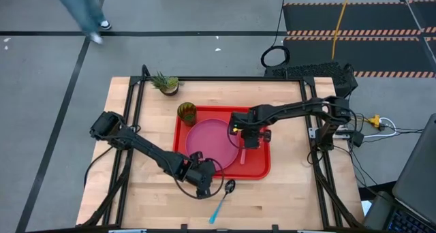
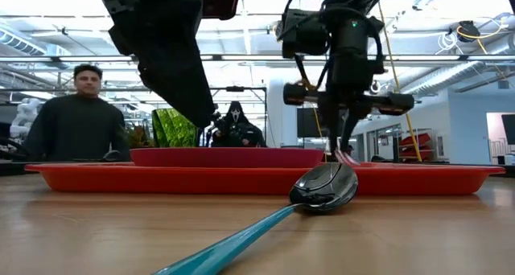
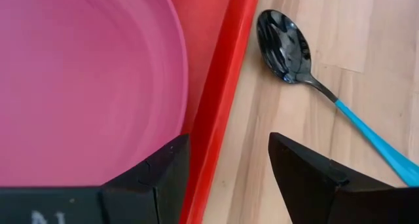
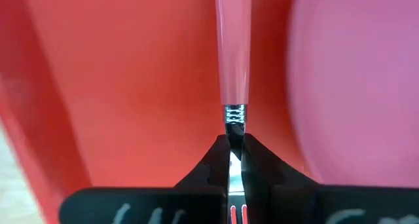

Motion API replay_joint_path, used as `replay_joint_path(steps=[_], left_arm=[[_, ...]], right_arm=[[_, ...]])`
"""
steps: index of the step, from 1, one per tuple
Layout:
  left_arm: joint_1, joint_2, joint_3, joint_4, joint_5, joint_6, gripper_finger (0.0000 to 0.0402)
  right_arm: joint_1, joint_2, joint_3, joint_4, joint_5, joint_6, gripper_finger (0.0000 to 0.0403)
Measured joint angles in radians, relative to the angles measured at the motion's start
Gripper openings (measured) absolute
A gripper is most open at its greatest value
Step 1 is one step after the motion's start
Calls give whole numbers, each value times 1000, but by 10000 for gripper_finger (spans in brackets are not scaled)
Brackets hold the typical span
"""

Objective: Pick and place plate/cup/fork/spoon on tray
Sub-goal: Put the pink fork on the orange tray to the right of the pink plate

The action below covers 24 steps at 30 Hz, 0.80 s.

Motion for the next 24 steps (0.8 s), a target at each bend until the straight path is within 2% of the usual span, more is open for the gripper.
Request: replay_joint_path(steps=[24], left_arm=[[-15, 0, 0, 1, -7, 0, 209]], right_arm=[[-13, 56, -2, 63, 54, -92, 4]])
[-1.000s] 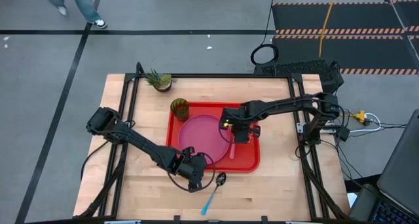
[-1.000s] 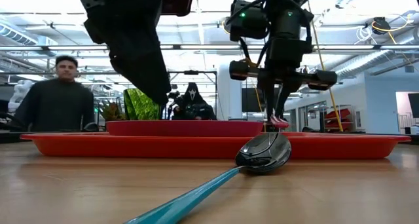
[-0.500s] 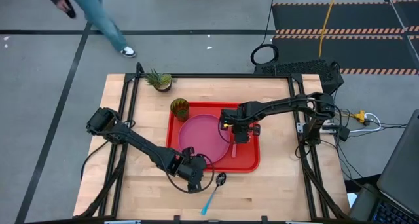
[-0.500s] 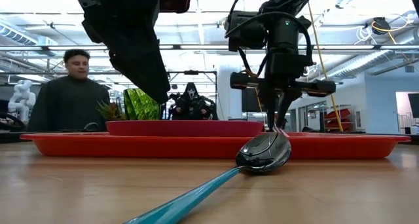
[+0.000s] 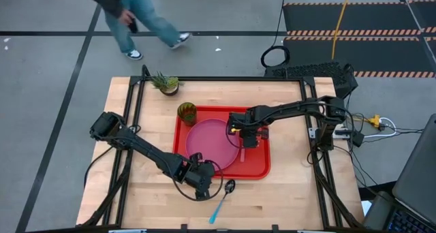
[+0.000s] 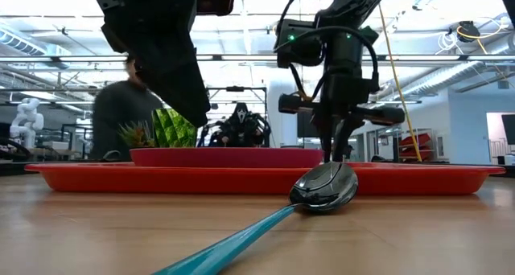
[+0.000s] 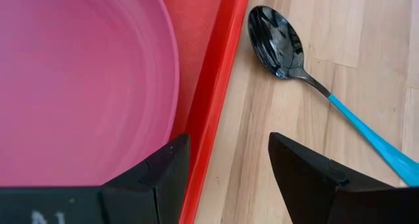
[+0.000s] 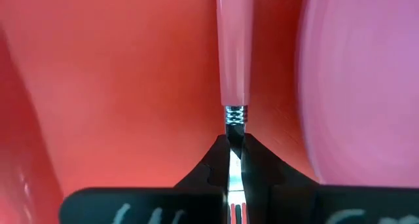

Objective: Pick and place plate/cup/fork/spoon on tray
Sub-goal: Put the pink fork on the orange tray to the right of the pink plate

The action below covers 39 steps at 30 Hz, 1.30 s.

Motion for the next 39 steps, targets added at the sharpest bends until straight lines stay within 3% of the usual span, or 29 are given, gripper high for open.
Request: replay_joint_path(steps=[39], left_arm=[[-5, 0, 0, 1, 0, -17, 209]], right_arm=[[21, -6, -77, 58, 47, -4, 4]])
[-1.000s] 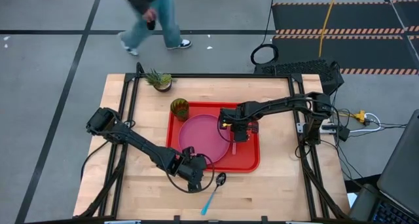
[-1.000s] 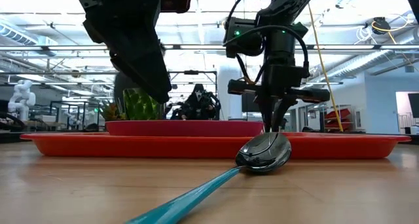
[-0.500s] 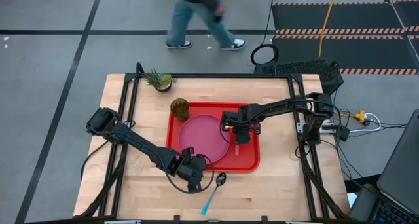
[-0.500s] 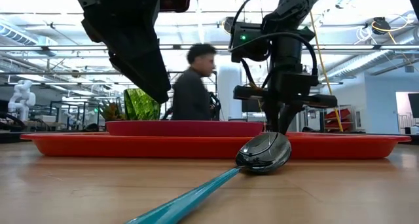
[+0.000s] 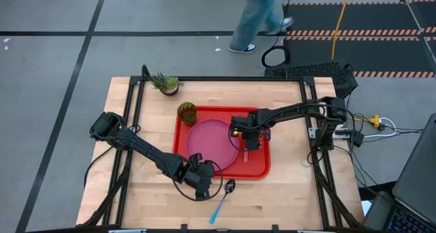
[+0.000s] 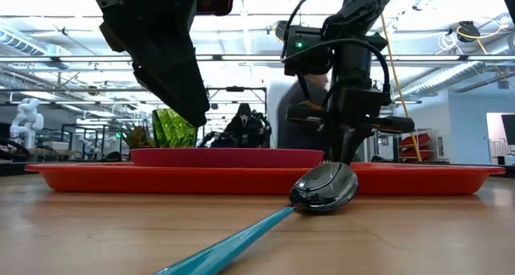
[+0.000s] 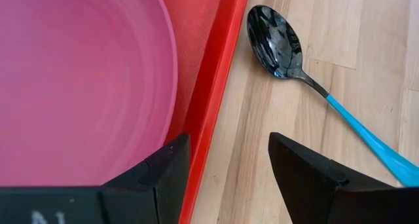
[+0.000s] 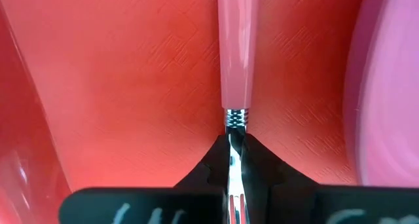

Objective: Pick and place plate/cup/fork/spoon on tray
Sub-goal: Put the pink fork on the orange tray to the right of the pink plate, then put the blue spoon on the orange tray to the right of the pink fork

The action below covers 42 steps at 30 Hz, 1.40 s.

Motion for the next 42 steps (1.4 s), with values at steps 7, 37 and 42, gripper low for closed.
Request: replay_joint_path(steps=[7, 37, 42], left_arm=[[-2, 0, 0, 0, 0, -14, 209], [-9, 0, 0, -7, -2, -26, 209], [-8, 0, 0, -7, -2, -67, 209]], right_arm=[[0, 0, 0, -3, -2, 14, 51], [123, -259, 0, -120, 57, 166, 130], [238, -318, 0, -103, 56, 396, 130]])
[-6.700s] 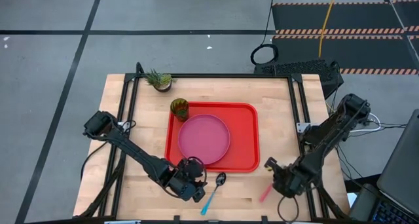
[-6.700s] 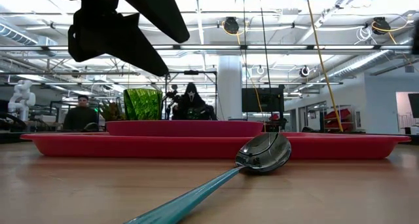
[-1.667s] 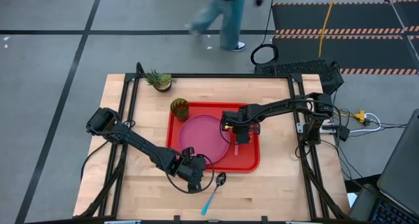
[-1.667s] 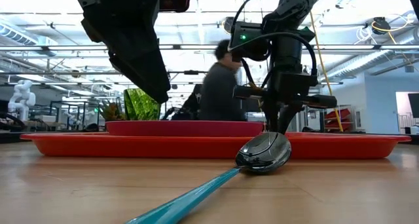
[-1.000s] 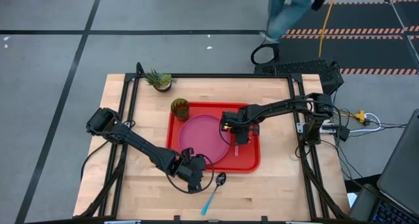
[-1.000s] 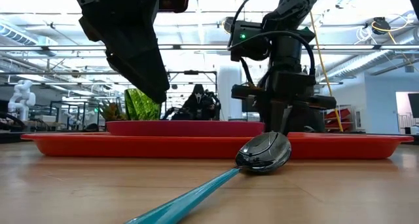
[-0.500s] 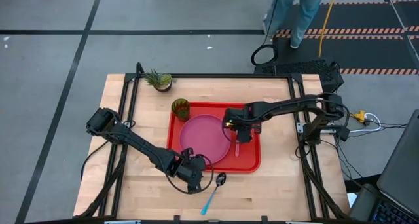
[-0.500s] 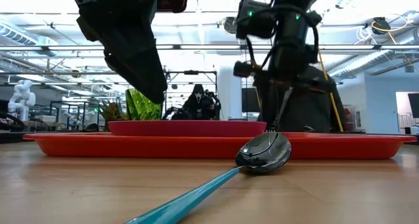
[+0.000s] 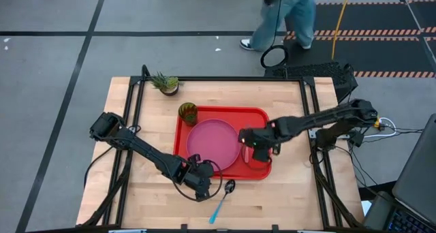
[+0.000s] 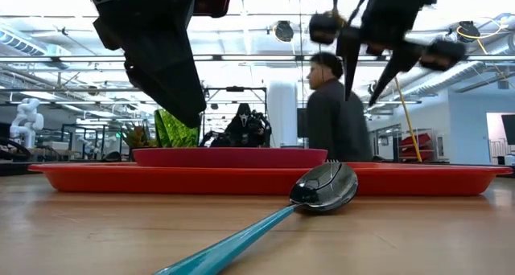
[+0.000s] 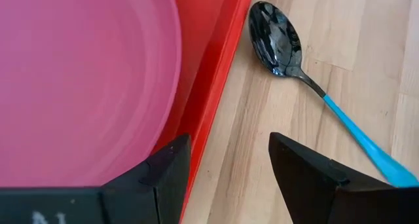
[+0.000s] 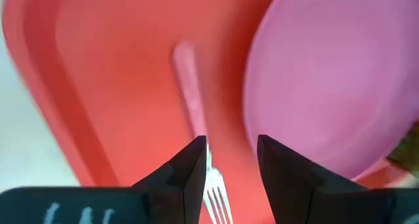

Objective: Pick and place plate/cup/fork/spoon on tray
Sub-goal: Put the blue spoon on the orange tray to the right of the pink fork

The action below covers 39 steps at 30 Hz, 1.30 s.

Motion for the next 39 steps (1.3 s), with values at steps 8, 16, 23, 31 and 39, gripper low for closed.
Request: replay_joint_path(steps=[8, 16, 23, 31, 39], left_arm=[[-11, 0, 0, 0, 1, -145, 209], [-63, 0, 0, 14, 13, -351, 209], [-124, 0, 0, 117, 13, -526, 209], [-151, 0, 0, 155, 1, -635, 142], [-153, 0, 1, 358, 17, -584, 80]], right_arm=[[133, -7, 0, 50, -4, 469, 130], [192, 1, 0, 32, -4, 969, 130], [204, 1, -6, -96, -5, 1399, 130], [210, -2, -106, -130, -8, 1496, 130], [220, -2, -219, -149, -8, 1556, 130]])
